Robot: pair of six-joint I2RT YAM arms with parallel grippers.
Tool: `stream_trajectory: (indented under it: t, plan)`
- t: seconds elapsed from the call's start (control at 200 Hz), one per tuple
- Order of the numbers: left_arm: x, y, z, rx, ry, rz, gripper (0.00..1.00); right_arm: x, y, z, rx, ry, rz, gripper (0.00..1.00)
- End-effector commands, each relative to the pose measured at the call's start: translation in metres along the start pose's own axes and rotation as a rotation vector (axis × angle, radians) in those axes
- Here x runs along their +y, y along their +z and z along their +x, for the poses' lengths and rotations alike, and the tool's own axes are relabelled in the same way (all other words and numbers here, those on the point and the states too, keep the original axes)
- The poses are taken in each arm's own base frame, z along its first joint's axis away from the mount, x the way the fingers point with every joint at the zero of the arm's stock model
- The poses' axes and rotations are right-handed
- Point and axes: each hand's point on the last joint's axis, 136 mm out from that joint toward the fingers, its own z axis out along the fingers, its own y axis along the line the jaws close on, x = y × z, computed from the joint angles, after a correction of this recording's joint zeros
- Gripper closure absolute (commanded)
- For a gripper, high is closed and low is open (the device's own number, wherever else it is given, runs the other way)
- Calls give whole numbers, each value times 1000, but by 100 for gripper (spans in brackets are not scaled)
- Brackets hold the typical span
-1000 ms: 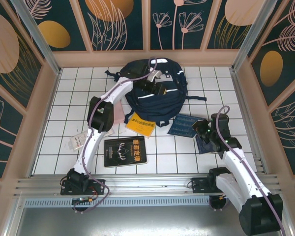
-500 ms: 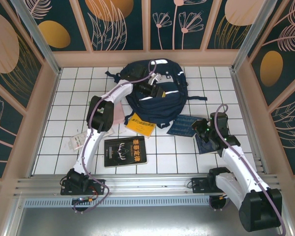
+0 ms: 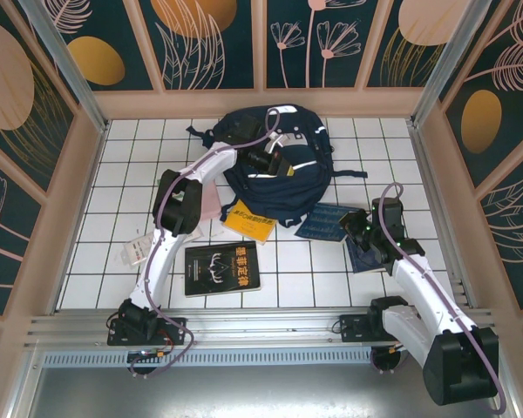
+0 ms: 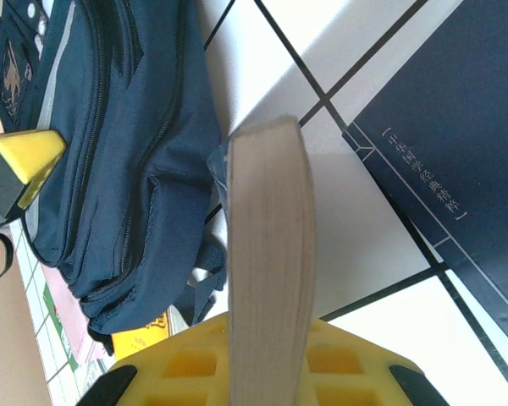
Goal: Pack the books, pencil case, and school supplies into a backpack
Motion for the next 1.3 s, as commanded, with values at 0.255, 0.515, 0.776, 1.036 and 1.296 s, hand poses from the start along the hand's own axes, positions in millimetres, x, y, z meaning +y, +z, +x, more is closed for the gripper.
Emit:
stream_trajectory:
  t: [0.255, 0.515, 0.776, 1.036, 1.296]
  plan:
    - [-80, -52, -79, -222, 9, 41, 100, 34, -53, -51, -268, -44, -26, 100]
    - [-123, -117, -144, -444, -45, 151, 100, 79, -106, -65, -365, 14, -194, 100]
    - [-161, -147, -175, -571, -34, 240, 100, 106, -80, -70, -291, 25, -278, 100]
    - [-163, -158, -191, -657, -56, 258, 100, 146, -53, -93, -273, 54, -369, 100]
    - [-154, -157, -197, -700, -79, 283, 100, 179, 2, -110, -180, 34, -382, 100]
